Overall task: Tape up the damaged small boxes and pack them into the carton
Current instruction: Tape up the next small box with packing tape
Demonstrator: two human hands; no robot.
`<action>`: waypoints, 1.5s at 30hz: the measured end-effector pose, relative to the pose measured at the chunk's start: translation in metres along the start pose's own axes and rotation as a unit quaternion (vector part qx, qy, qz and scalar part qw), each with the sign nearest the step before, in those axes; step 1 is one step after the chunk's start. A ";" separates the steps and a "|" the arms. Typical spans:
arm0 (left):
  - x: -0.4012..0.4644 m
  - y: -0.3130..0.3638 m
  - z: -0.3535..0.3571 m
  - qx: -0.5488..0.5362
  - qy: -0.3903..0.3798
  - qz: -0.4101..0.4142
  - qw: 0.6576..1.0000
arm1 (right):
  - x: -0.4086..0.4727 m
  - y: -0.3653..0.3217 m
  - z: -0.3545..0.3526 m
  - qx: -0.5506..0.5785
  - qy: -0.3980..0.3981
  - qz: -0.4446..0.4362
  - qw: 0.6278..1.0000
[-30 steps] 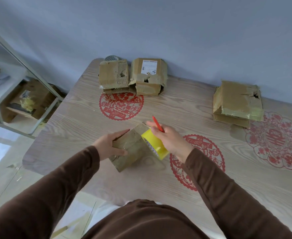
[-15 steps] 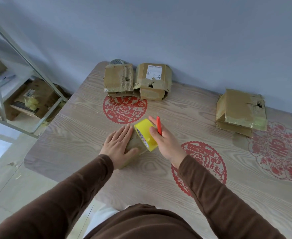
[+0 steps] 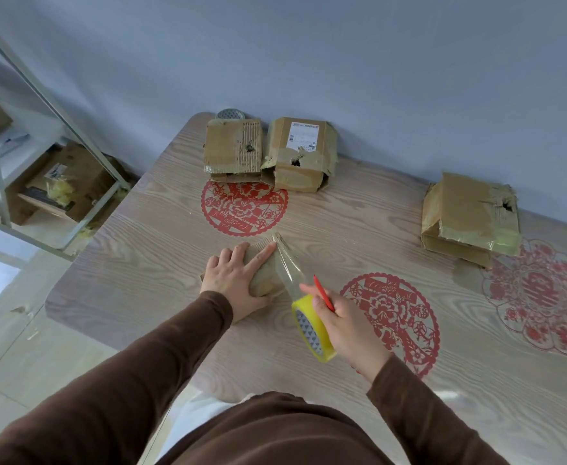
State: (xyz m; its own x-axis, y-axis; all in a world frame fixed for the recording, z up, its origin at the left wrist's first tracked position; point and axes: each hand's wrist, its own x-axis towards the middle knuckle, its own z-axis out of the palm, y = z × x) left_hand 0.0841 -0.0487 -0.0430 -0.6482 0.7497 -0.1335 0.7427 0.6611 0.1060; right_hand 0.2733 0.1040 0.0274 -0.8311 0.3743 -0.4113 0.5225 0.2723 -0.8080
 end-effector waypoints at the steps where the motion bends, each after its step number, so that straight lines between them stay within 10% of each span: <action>1: -0.001 0.000 0.000 -0.001 -0.002 -0.001 1.000 | 0.001 0.005 0.002 -0.022 -0.009 0.013 1.000; 9: 0.004 0.001 -0.004 0.002 -0.028 0.013 1.000 | 0.020 0.032 0.018 -0.201 -0.017 0.028 0.979; 17: 0.025 -0.015 -0.027 -0.080 -0.143 0.005 0.986 | 0.037 0.022 0.025 -0.128 -0.036 -0.001 0.991; 22: 0.044 -0.039 -0.037 -0.497 -0.276 -0.077 0.819 | 0.038 -0.008 -0.008 0.029 -0.063 -0.036 0.997; 29: 0.049 -0.028 -0.032 -0.051 -0.077 -0.071 0.993 | 0.054 -0.021 -0.008 0.035 -0.067 -0.104 0.992; 31: 0.027 -0.004 -0.020 -0.026 0.011 -0.059 0.998 | 0.061 -0.021 -0.008 0.058 -0.064 -0.101 0.991; 45: -0.009 0.002 0.027 0.060 -0.011 -0.053 0.997 | 0.064 -0.015 0.002 0.053 -0.035 -0.115 0.991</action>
State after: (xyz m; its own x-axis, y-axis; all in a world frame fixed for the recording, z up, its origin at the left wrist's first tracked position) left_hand 0.0961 -0.0545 -0.0684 -0.7207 0.6745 -0.1600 0.6864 0.7267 -0.0285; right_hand 0.2125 0.1225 0.0124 -0.9389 0.2493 -0.2372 0.2984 0.2466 -0.9220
